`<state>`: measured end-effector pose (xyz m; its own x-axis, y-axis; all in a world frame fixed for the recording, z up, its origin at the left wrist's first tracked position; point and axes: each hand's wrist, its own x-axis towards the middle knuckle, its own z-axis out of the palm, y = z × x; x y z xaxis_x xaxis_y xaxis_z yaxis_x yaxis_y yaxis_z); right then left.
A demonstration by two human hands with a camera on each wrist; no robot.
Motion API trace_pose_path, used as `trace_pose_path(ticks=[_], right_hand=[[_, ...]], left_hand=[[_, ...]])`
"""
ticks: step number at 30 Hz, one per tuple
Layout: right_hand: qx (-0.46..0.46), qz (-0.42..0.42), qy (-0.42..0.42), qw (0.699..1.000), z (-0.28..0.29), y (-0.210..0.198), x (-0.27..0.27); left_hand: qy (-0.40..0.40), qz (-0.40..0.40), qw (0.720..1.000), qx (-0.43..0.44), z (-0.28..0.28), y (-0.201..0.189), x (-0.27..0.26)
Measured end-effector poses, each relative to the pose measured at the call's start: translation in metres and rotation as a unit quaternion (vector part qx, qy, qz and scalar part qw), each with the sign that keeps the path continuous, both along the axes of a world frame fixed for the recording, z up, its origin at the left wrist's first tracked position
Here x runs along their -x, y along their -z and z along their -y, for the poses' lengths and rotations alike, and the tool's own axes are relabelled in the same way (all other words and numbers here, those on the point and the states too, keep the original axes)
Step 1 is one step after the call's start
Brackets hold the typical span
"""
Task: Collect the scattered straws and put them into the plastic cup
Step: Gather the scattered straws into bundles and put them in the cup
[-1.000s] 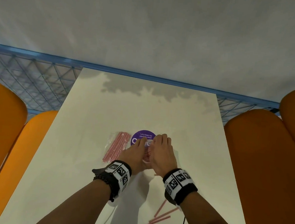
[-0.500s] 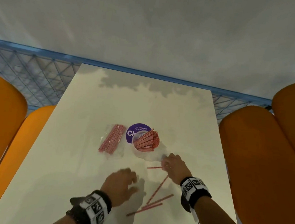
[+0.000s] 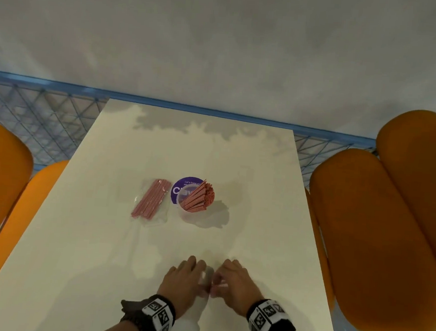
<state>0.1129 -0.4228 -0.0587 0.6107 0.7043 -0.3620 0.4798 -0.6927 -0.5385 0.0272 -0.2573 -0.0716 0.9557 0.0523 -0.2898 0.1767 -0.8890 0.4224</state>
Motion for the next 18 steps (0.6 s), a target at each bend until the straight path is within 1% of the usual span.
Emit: trace_pose_path(ticks=[5,7,8,9,11,14,16,18], right_hand=[[0.068,0.046,-0.018,0.996,-0.006,-0.002,0.016],[0.086,0.043,-0.017,0.995,-0.008,-0.003,0.02],[0.092,0.04,-0.014,0.995,-0.01,-0.003,0.021],[0.106,0.033,-0.016,0.994,-0.013,-0.004,0.022],[0.136,0.043,-0.043,0.989,-0.02,-0.008,0.022],[0.185,0.066,-0.078,0.977,-0.029,-0.02,0.026],[0.188,0.07,-0.076,0.977,-0.033,-0.029,0.03],[0.194,0.073,-0.071,0.976,-0.034,-0.033,0.033]], left_hand=[[0.029,0.001,0.999,-0.044,0.002,0.004,-0.003],[0.031,-0.003,0.999,-0.045,-0.001,0.006,-0.002],[0.044,-0.007,0.998,-0.043,-0.002,0.009,0.0],[0.061,-0.002,0.996,-0.061,-0.003,0.017,0.002],[0.057,0.008,0.995,-0.076,-0.004,0.023,0.005],[0.062,0.057,0.992,-0.089,-0.004,0.031,0.007],[0.056,0.066,0.991,-0.097,-0.002,0.031,0.008],[0.052,0.053,0.993,-0.089,-0.001,0.032,0.009]])
